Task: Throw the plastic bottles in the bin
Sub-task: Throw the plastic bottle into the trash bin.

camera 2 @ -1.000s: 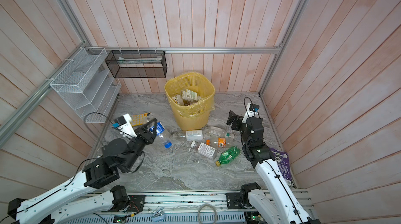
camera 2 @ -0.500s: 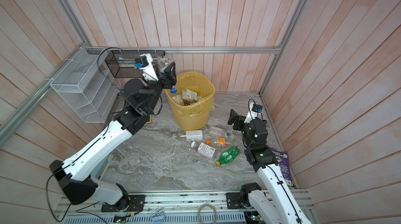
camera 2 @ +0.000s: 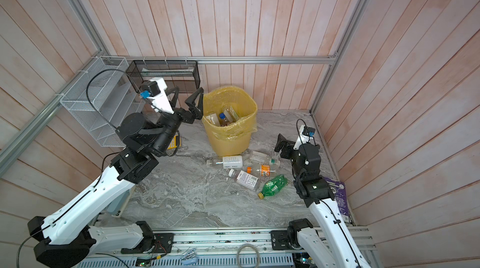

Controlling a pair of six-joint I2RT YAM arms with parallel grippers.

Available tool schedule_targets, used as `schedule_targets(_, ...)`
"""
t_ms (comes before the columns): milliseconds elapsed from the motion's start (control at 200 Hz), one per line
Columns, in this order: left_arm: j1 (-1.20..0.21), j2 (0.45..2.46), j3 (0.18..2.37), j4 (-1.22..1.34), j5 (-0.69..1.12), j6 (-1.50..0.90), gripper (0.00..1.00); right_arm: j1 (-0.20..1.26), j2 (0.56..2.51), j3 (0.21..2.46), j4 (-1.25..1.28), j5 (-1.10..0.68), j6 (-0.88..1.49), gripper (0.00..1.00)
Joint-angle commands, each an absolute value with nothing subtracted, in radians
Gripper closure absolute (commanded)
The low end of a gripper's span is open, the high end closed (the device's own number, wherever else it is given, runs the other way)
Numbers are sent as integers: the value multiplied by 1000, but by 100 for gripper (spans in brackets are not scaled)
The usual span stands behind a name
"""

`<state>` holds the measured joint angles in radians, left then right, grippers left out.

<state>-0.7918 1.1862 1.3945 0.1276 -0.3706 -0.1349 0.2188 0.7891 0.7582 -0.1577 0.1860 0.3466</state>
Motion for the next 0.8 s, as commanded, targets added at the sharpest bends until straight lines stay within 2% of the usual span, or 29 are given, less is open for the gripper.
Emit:
schedule_targets(0, -805, 1175, 1251, 146, -409, -132, 0, 213, 830, 734, -256, 171, 438, 1)
schedule_targets(185, -827, 1084, 1078, 48, -430, -147, 0, 212, 844, 587, -273, 173, 561, 1)
schedule_targets(360, -888, 1028, 944, -7, -502, -150, 0, 212, 831, 499, -399, 133, 712, 1)
schedule_targets(605, -885, 976, 824, 61, -571, -156, 0, 212, 703, 346, -401, 7, 816, 14)
schedule_targets(795, -872, 968, 820, 42, -572, -161, 0, 212, 740, 296, -309, -6, 835, 16)
